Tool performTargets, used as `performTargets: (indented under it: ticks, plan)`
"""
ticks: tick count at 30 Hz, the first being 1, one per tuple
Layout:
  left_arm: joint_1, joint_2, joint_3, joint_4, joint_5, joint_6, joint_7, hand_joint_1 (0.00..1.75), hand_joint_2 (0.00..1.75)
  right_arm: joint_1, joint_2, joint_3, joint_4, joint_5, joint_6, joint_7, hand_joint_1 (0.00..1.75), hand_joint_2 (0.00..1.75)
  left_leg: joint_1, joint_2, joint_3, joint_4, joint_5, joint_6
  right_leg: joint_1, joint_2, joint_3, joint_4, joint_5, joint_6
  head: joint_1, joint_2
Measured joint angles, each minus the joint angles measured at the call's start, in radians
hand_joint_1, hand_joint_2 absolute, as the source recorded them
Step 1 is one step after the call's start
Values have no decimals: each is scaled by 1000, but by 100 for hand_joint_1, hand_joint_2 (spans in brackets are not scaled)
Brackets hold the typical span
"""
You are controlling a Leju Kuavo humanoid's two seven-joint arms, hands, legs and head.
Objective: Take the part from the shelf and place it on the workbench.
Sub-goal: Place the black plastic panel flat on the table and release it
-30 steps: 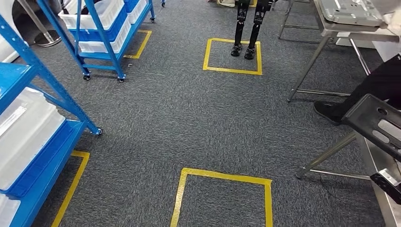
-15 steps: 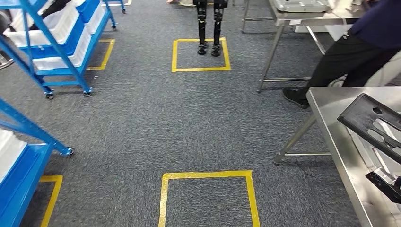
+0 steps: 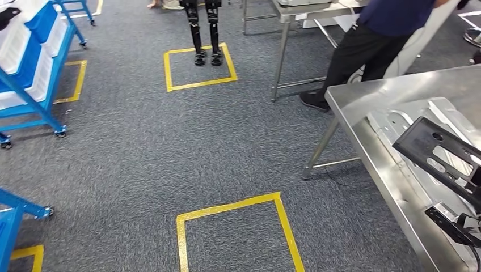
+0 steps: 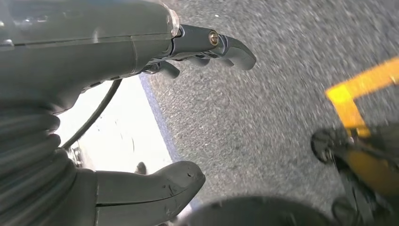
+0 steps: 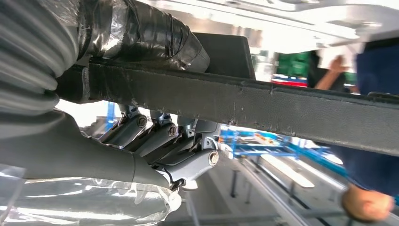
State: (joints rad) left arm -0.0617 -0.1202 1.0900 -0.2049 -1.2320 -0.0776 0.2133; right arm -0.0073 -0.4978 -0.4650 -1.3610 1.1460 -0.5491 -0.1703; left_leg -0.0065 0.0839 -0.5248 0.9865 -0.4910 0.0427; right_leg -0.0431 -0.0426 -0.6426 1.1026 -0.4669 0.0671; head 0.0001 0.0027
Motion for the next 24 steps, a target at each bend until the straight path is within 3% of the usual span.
performTargets:
  ticks: [2, 4, 5, 7, 9, 11, 12, 13, 16, 18, 20, 22, 24]
  plan:
    - [-1, 0, 2, 0, 0, 0, 0, 0, 175, -1, 4, 1, -1, 1, 0, 4, 175, 175, -2, 20, 2, 11, -13, -15, 6, -21, 33, -63, 14, -14, 0, 0]
    - [-5, 0, 3, 0, 0, 1, 0, 0, 175, -1, 7, 3, -2, 4, -1, 6, 175, 175, -3, 41, 9, 14, -21, -28, 12, -2, 30, -63, 11, -35, -1, 0]
    - [-7, 0, 4, 0, 0, 1, 1, 0, 175, -1, 7, 4, -2, 6, -1, 7, 175, 175, -1, 40, 12, 17, -26, -34, 12, 10, 30, -63, 11, -43, -1, 0]
    - [-9, 0, 5, 0, 0, 1, 1, 0, 175, -5, 8, 4, -2, 9, -1, 10, 175, 175, 5, -8, -5, 64, -61, -44, 10, 31, 30, -66, 13, -58, 0, 0]
    - [-8, -1, 5, 0, 0, 1, 1, 0, 175, -13, 10, 6, 0, 11, -2, 14, 175, 175, 9, -66, -63, 189, -127, -47, 13, 51, 29, -67, 15, -70, -1, 0]
    - [-5, -1, 6, 0, 0, 1, 1, 0, 175, -17, 14, 10, 6, 14, -2, 17, 175, 175, 9, -78, -124, 306, -165, -44, 19, 75, 29, -66, 16, -74, -1, 0]
    - [-4, -2, 6, 0, -1, 1, 1, 0, 175, -17, 15, 12, 9, 18, -4, 19, 175, 175, 9, -80, -135, 319, -155, -40, 22, 89, 29, -66, 16, -75, -1, 0]
    - [-2, -2, 6, 0, -1, 1, 1, 0, 175, -18, 16, 14, 14, 22, -5, 21, 175, 175, 8, -84, -126, 290, -126, -35, 25, 103, 29, -65, 16, -75, -1, 0]
    - [-1, -1, 6, 0, -3, 1, 1, 0, 175, -25, 17, 18, 32, 43, -13, 29, 175, 175, 3, -133, -46, 90, -21, -12, 27, 139, 30, -64, 17, -72, -1, 0]
    - [-3, 0, 7, 0, -4, 1, 1, 0, 175, -28, 19, 20, 47, 65, -21, 40, 175, 175, -1, -146, -25, 33, -5, -5, 23, 155, 27, -65, 21, -64, 0, 0]
    - [-6, -1, 7, 0, -4, 1, 1, 0, 175, -28, 18, 23, 64, 82, -25, 49, 175, 175, -1, -130, -20, 21, 3, 1, 19, 166, 25, -70, 26, -52, -1, 0]
    - [-8, -3, 8, 0, -2, -1, 0, 0, 175, -35, 16, 26, 89, 92, -21, 54, 175, 175, 3, -115, -12, 0, 18, 13, 21, 127, 11, -44, 5, -45, 0, 0]
    - [-7, -4, 12, 0, 4, -4, -5, 0, 175, -54, 18, 36, 121, 102, -14, 60, 175, 175, 4, -100, -10, -11, 28, 19, 20, 69, -34, 54, -55, -38, 1, 0]
